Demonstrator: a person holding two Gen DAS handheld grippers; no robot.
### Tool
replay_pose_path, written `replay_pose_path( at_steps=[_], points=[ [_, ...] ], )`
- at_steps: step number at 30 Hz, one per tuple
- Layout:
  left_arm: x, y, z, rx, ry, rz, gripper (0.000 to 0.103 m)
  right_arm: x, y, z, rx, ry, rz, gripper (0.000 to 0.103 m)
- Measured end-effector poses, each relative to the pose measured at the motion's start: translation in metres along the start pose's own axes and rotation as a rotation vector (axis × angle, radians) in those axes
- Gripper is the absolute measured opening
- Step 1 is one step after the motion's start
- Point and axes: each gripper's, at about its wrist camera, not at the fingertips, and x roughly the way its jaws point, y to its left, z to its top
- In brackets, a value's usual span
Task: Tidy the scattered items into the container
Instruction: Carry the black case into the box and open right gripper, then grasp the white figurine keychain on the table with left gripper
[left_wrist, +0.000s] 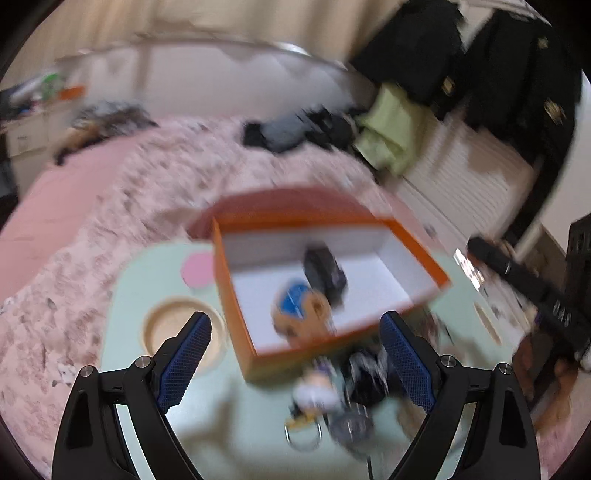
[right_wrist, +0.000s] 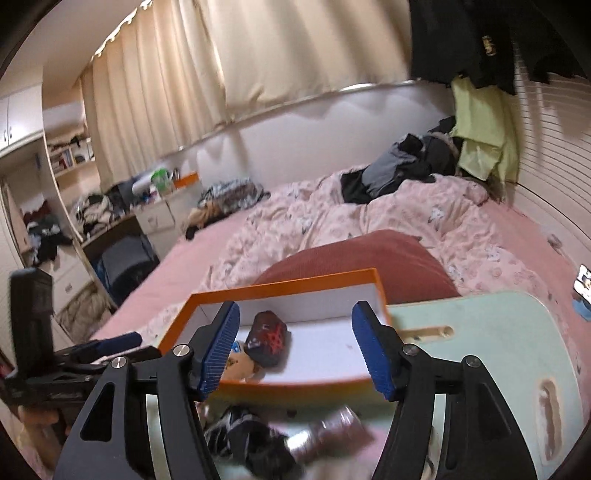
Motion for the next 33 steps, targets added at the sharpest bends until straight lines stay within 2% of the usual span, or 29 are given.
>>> replay_pose_path(
  at_steps=[3,7,12,15,18,21,24,33],
  points=[
    [-0.003,-0.001,-0.014,0.045,0.037,0.026,0.092,-0.025,-0.011,-0.013,0.039,-0.034,-0.031,0.066],
    [-0.003,-0.010,-0.025,0.144,0.041,0.065,0.090,-0.046,-0.028,-0.035,0.108,-0.055,-0.074,0.066],
    [0.017,-0.021,-0.032,0.175,0.119,0.019,0.055,-0.039,-0.056,-0.049,0.244,-0.010,-0.037,0.066],
    [0.027,-0.027,-0.038,0.205,0.134,0.060,0.046,-0.027,-0.065,-0.054,0.299,0.035,0.002,0.066],
    [0.035,-0.028,-0.041,0.190,0.141,0.058,0.039,-0.022,-0.070,-0.057,0.332,0.054,0.021,0.066],
    [0.046,-0.027,-0.045,0.177,0.163,0.063,0.038,-0.020,-0.073,-0.059,0.345,0.064,0.028,0.066],
    [0.049,-0.029,-0.049,0.192,0.139,0.101,0.036,-0.016,-0.072,-0.060,0.338,0.088,0.031,0.066],
    [0.035,-0.030,-0.044,0.183,0.090,0.066,0.036,-0.010,-0.056,-0.067,0.223,0.160,0.006,0.066]
  ],
)
